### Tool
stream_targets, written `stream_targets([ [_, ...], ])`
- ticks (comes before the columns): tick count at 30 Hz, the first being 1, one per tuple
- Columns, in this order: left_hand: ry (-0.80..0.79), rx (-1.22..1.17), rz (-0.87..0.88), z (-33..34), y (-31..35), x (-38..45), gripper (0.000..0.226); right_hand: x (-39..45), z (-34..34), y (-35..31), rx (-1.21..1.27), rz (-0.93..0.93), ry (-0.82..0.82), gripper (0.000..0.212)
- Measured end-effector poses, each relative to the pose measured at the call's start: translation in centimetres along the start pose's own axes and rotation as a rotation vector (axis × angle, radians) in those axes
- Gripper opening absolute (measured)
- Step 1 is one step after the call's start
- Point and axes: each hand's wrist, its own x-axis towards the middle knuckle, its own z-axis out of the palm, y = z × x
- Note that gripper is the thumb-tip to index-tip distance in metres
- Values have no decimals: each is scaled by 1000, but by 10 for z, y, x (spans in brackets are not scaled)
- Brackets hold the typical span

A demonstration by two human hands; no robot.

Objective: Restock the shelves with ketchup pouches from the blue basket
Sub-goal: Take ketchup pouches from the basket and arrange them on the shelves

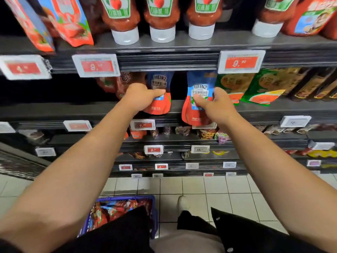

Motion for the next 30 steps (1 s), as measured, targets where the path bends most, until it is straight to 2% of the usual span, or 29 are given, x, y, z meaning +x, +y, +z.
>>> stream_targets([
  [4,-34,182,15,9,5,13,30,28,7,1,-128,47,66,34],
  [7,17,-9,28,16,7,20,14,51,11,4,-190,135,101,41],
  [10,70,-200,215,26,9,24,40,64,20,8,-183,69,117,44],
  [13,145,-284,231,38,12,25,38,70,28,10,-89,48,116,49],
  [15,171,-371,234,44,11,28,38,75,31,14,-116,-7,88,49],
  [18,127,-325,156,52,0,27,43,78,35,19,-146,-75,120,56],
  [22,131,-373,-88,66,-22,31,57,72,34,29,-269,-112,109,64],
  [24,208,-311,-50,70,-25,30,62,69,34,36,-382,-150,103,70],
  [26,257,-221,67,73,-23,24,69,69,37,39,-460,-161,119,74],
  [30,322,-101,209,74,-15,21,76,77,40,32,-405,-60,137,69],
])
